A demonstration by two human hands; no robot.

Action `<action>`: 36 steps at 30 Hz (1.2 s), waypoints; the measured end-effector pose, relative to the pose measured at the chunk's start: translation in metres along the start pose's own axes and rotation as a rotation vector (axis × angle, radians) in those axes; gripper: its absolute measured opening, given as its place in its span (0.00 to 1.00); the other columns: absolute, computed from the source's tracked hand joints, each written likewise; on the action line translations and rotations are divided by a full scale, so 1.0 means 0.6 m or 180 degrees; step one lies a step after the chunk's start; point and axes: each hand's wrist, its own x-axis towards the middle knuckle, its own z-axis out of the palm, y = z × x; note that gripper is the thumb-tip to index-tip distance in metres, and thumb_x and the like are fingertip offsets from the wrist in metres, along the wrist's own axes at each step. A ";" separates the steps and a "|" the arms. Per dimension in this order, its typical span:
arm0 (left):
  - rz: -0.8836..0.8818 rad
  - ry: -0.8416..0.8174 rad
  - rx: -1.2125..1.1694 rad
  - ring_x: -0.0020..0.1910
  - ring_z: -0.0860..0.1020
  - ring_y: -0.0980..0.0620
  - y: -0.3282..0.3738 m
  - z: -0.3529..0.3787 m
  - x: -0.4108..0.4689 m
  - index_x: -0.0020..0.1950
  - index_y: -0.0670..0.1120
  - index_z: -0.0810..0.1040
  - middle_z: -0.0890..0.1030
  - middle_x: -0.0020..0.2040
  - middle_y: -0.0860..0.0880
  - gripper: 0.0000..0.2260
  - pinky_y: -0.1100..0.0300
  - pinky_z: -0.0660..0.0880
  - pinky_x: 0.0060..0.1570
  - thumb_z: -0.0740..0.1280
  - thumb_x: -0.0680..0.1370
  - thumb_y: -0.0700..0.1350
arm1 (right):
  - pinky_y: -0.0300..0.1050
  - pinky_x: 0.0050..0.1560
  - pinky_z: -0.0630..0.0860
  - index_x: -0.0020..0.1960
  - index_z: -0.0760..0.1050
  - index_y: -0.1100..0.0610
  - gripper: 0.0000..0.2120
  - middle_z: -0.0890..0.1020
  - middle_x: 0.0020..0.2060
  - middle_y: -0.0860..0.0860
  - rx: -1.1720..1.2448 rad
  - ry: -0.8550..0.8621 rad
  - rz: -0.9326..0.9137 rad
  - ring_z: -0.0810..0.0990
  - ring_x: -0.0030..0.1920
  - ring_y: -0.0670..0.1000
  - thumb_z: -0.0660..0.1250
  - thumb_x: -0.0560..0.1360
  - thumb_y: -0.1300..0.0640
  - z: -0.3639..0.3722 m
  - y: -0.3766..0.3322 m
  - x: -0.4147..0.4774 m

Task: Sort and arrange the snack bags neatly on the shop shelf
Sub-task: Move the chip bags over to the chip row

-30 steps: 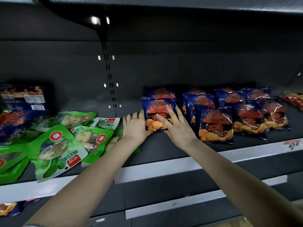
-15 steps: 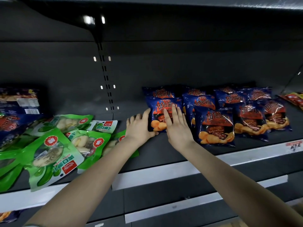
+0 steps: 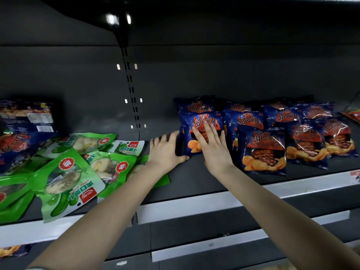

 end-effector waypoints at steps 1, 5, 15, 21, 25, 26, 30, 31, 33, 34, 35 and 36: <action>-0.0004 0.0013 -0.0001 0.69 0.65 0.41 -0.001 0.000 0.000 0.74 0.53 0.56 0.68 0.71 0.46 0.40 0.45 0.57 0.71 0.69 0.68 0.64 | 0.59 0.73 0.40 0.77 0.38 0.47 0.48 0.39 0.76 0.56 0.0030 0.0018 -0.0047 0.38 0.75 0.58 0.64 0.71 0.72 0.001 0.000 -0.001; 0.0005 0.0049 -0.0016 0.69 0.65 0.41 -0.001 0.000 -0.001 0.74 0.53 0.56 0.68 0.70 0.45 0.40 0.45 0.57 0.71 0.69 0.68 0.64 | 0.57 0.72 0.38 0.77 0.40 0.47 0.48 0.41 0.76 0.55 0.0138 0.0105 -0.0204 0.39 0.76 0.57 0.63 0.70 0.73 0.002 -0.005 -0.004; -0.0088 0.0147 0.0095 0.68 0.67 0.40 -0.015 -0.017 -0.016 0.73 0.49 0.59 0.69 0.69 0.43 0.37 0.45 0.59 0.69 0.68 0.70 0.62 | 0.54 0.73 0.39 0.77 0.51 0.51 0.37 0.47 0.77 0.55 0.0499 0.0412 -0.0507 0.42 0.76 0.55 0.64 0.73 0.63 -0.010 -0.058 0.008; -0.0271 0.0358 0.0094 0.66 0.68 0.39 -0.053 -0.043 -0.035 0.72 0.49 0.62 0.71 0.67 0.42 0.31 0.45 0.57 0.70 0.63 0.73 0.60 | 0.54 0.74 0.45 0.75 0.58 0.54 0.29 0.53 0.76 0.57 0.0745 0.0603 -0.0710 0.49 0.76 0.57 0.61 0.75 0.60 -0.008 -0.108 0.030; -0.0499 0.0415 0.0104 0.66 0.68 0.39 -0.087 -0.061 -0.054 0.72 0.49 0.62 0.72 0.67 0.43 0.31 0.44 0.57 0.70 0.63 0.73 0.60 | 0.53 0.73 0.43 0.75 0.58 0.53 0.26 0.52 0.76 0.56 0.0850 0.0581 -0.0836 0.48 0.76 0.56 0.59 0.78 0.56 -0.006 -0.142 0.047; -0.0557 0.0433 0.0120 0.66 0.68 0.39 -0.096 -0.066 -0.061 0.72 0.49 0.62 0.72 0.67 0.43 0.30 0.45 0.58 0.70 0.63 0.73 0.60 | 0.52 0.73 0.43 0.75 0.58 0.53 0.26 0.51 0.76 0.55 0.0864 0.0575 -0.0876 0.48 0.76 0.56 0.58 0.79 0.55 -0.005 -0.152 0.051; -0.0851 0.0495 0.0161 0.67 0.67 0.39 -0.137 -0.087 -0.086 0.72 0.50 0.62 0.70 0.68 0.43 0.29 0.45 0.57 0.70 0.62 0.74 0.59 | 0.53 0.74 0.43 0.75 0.57 0.52 0.25 0.50 0.77 0.55 0.0949 0.0493 -0.1053 0.47 0.76 0.56 0.56 0.80 0.53 -0.005 -0.198 0.066; -0.0929 0.0494 0.0168 0.68 0.66 0.40 -0.148 -0.093 -0.095 0.72 0.50 0.62 0.70 0.69 0.43 0.29 0.45 0.57 0.70 0.62 0.74 0.58 | 0.53 0.74 0.43 0.75 0.56 0.52 0.25 0.50 0.77 0.55 0.0967 0.0468 -0.1102 0.47 0.76 0.56 0.56 0.80 0.52 -0.005 -0.211 0.069; -0.1051 0.0529 0.0194 0.68 0.66 0.40 -0.172 -0.106 -0.114 0.72 0.50 0.63 0.69 0.69 0.43 0.27 0.45 0.56 0.71 0.62 0.75 0.57 | 0.54 0.74 0.44 0.75 0.57 0.51 0.25 0.50 0.77 0.55 0.0995 0.0427 -0.1207 0.48 0.76 0.56 0.55 0.80 0.51 -0.005 -0.240 0.076; -0.1092 0.0593 0.0201 0.67 0.67 0.41 -0.183 -0.112 -0.125 0.72 0.50 0.64 0.70 0.69 0.44 0.26 0.45 0.56 0.70 0.62 0.75 0.56 | 0.54 0.75 0.45 0.75 0.57 0.51 0.25 0.50 0.77 0.55 0.1009 0.0411 -0.1264 0.49 0.76 0.57 0.55 0.80 0.50 -0.005 -0.255 0.079; -0.1131 0.0694 0.0193 0.66 0.67 0.41 -0.194 -0.119 -0.136 0.71 0.50 0.66 0.71 0.68 0.44 0.25 0.46 0.58 0.69 0.62 0.75 0.55 | 0.54 0.75 0.45 0.75 0.57 0.52 0.25 0.50 0.77 0.55 0.1027 0.0396 -0.1329 0.49 0.76 0.57 0.55 0.80 0.50 -0.005 -0.270 0.081; -0.1180 0.0805 0.0177 0.65 0.68 0.41 -0.205 -0.127 -0.148 0.70 0.50 0.67 0.72 0.66 0.44 0.23 0.47 0.59 0.68 0.63 0.75 0.54 | 0.55 0.74 0.45 0.75 0.58 0.52 0.25 0.50 0.77 0.55 0.1055 0.0380 -0.1404 0.49 0.76 0.57 0.55 0.80 0.50 -0.005 -0.287 0.084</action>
